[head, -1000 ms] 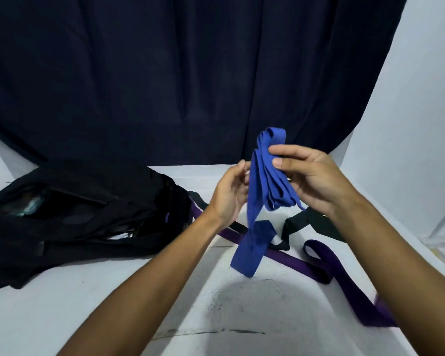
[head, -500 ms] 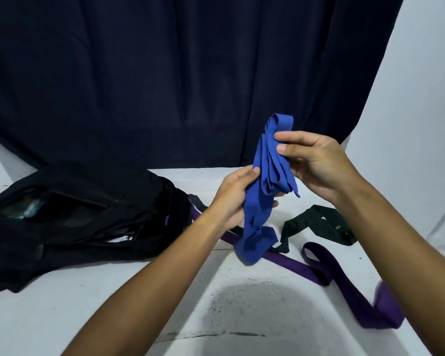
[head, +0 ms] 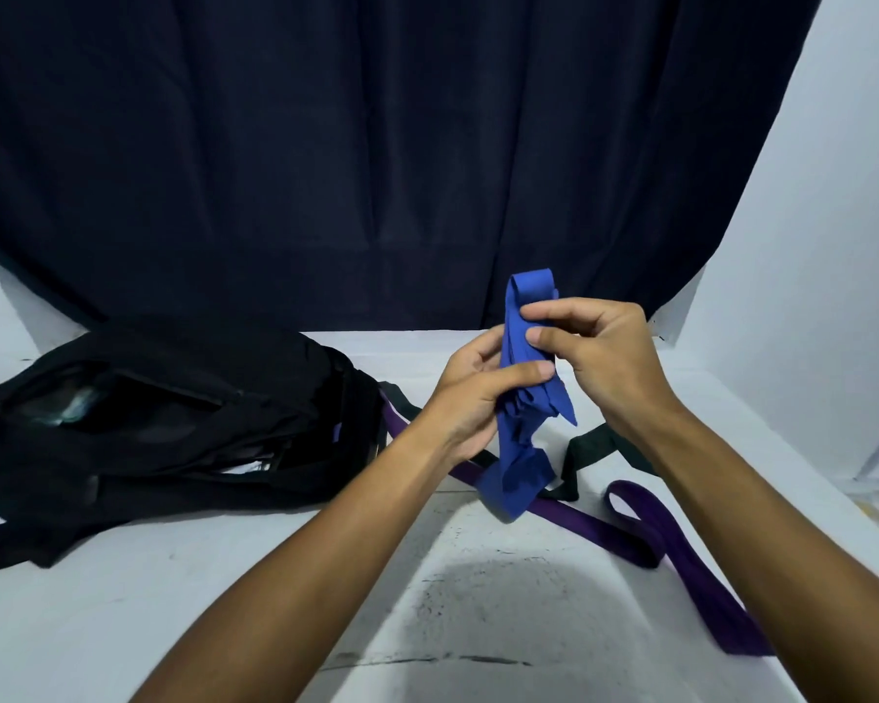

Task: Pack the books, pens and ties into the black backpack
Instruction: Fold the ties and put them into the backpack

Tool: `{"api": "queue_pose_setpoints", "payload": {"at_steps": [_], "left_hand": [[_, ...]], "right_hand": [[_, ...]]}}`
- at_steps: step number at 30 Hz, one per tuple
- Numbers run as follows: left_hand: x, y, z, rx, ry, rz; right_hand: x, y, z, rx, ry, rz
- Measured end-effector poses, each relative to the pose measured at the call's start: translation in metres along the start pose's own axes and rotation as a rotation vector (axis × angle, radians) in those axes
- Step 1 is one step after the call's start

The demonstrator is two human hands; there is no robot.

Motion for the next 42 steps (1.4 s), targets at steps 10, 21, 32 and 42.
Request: {"api": "queue_pose_setpoints", "payload": {"at_steps": [10,21,32,42], "left_hand": [[-0.003,-0.007,0.002,-0.005,0.047,-0.125],[0.023,-0.002,0.046,-0.482,0.069,-0.290],[0.001,-0.030,-0.007,-0.301,-0.277,0.650],[-0.022,-0.044,-0.009,-0.260,-0.176,0.337]], "right_hand": [[-0.014,0.000,0.004,0.029,0.171,-0.148],[-0.011,-0.019,-0.016,-0.168,0.124,-0.215],[-0.027,-0.002,0.015,-0.024,0.167,-0.227],[-0.036,0.011,0.052,0.201,0.256,-0.264]]}}
Point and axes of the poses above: each hand's wrist, its own z-axis away from the middle knuckle, its own y-axis out of the palm, x = y × z, the point moved 5 cm from there along -z, towards the middle knuckle, and after that the axes turned 7 degrees about -y, right-handed, at the moved point
